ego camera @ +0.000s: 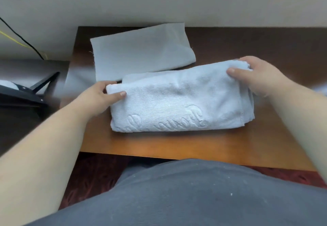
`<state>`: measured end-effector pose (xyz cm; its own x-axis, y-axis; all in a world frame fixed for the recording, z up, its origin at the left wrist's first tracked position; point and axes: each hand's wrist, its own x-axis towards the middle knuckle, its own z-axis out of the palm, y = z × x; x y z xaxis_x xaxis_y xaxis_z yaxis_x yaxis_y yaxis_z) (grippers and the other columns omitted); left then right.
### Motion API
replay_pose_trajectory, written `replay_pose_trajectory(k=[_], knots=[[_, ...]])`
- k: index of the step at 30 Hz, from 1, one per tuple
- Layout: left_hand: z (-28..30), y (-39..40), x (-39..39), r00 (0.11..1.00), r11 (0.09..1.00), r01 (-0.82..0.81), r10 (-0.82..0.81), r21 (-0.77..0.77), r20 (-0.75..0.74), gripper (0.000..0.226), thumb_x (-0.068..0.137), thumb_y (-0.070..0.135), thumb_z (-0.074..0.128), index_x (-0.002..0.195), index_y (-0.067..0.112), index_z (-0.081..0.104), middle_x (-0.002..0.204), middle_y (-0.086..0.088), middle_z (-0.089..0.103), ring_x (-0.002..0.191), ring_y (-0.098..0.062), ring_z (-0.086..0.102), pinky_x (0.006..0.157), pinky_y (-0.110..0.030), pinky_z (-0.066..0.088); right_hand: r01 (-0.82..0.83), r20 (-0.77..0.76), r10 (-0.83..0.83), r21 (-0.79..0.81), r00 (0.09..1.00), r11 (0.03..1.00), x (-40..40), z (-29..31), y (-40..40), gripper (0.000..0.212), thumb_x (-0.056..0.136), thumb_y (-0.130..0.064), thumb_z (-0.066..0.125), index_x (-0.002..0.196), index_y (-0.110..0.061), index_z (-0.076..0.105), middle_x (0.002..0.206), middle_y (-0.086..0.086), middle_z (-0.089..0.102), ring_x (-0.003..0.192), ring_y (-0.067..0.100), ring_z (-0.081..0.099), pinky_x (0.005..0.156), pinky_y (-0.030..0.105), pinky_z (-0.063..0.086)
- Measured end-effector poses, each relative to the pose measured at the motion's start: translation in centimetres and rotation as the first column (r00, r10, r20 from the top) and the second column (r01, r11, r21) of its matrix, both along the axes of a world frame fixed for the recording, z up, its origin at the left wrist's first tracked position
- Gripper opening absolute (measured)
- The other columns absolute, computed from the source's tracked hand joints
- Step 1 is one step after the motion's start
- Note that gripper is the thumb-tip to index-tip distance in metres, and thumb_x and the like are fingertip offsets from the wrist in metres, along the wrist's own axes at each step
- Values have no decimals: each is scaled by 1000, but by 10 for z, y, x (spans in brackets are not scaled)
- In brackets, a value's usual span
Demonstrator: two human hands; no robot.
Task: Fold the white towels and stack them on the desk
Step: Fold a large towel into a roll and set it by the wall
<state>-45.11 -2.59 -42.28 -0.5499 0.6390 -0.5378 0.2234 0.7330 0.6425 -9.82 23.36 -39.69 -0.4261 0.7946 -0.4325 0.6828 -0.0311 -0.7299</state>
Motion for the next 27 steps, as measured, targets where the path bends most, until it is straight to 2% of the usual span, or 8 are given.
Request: replay_pose_trajectory(k=[2, 6, 10, 15, 18, 20, 23, 27], knots=[[-7, -5, 1, 976, 994, -71, 51, 88, 211, 59, 64, 44, 87, 115, 24, 67, 106, 5, 74, 99, -14, 70, 96, -44, 51, 20, -15, -18, 126, 1000, 992, 3, 0, -15, 17, 82, -54, 69, 90, -45, 57, 84, -22, 64, 66, -20, 56, 58, 17, 43], [-10, -4, 12, 965, 942, -205, 149, 265, 216, 43, 68, 38, 84, 104, 21, 67, 102, 1, 74, 97, -18, 70, 86, -37, 54, 155, -150, -121, 241, 981, 958, 12, 6, -38, 13, 82, -53, 65, 86, -46, 54, 74, -44, 57, 68, -22, 53, 54, 0, 36], [-4, 19, 23, 925, 877, -303, 175, 374, 338, 51, 81, 38, 73, 122, 12, 59, 113, -9, 71, 102, -24, 69, 79, -38, 56, 377, -211, -358, 55, 910, 925, 22, -12, -32, 26, 76, -66, 59, 94, -47, 59, 87, -24, 68, 80, -4, 65, 73, 25, 53], [-6, 57, 37, 970, 973, -182, 201, 142, -133, 30, 87, 59, 59, 101, 33, 52, 81, 24, 58, 70, 12, 57, 63, -8, 40, 380, 30, -381, 32, 924, 924, 11, -39, -12, 60, 84, -64, 54, 127, -23, 56, 118, -3, 65, 108, 22, 62, 95, 40, 51], [-16, 50, 41, 939, 978, -181, 202, 100, -279, 34, 89, 60, 55, 98, 28, 50, 83, 20, 53, 82, -14, 55, 76, -24, 38, 422, -43, -421, 49, 906, 905, 5, -32, -14, 61, 74, -75, 55, 122, -37, 53, 110, -19, 59, 101, 8, 59, 79, 27, 45], [-22, 38, 44, 926, 975, -207, 223, 86, -306, 39, 89, 59, 54, 101, 22, 53, 92, 8, 60, 88, -21, 54, 79, -29, 38, 425, -41, -427, -53, 903, 904, 8, -27, -21, 77, 63, -83, 58, 126, -40, 48, 110, -22, 55, 103, 11, 58, 84, 32, 47], [-23, 27, 49, 928, 945, -326, 327, 34, -176, 50, 84, 65, 58, 101, 18, 61, 100, 4, 66, 82, -15, 61, 76, -27, 42, 423, 8, -435, -254, 900, 870, 21, -30, -31, 100, 50, -77, 75, 131, -28, 45, 117, -8, 62, 101, 20, 66, 81, 44, 57], [-5, 29, 51, 857, 877, -445, 476, -182, 199, 61, 71, 71, 70, 88, 12, 67, 79, -3, 75, 62, -23, 72, 51, -29, 54, 404, 76, -420, -472, 904, 784, 24, -24, -27, 82, 50, -55, 89, 115, -13, 63, 98, 6, 77, 82, 29, 75, 70, 47, 60]])
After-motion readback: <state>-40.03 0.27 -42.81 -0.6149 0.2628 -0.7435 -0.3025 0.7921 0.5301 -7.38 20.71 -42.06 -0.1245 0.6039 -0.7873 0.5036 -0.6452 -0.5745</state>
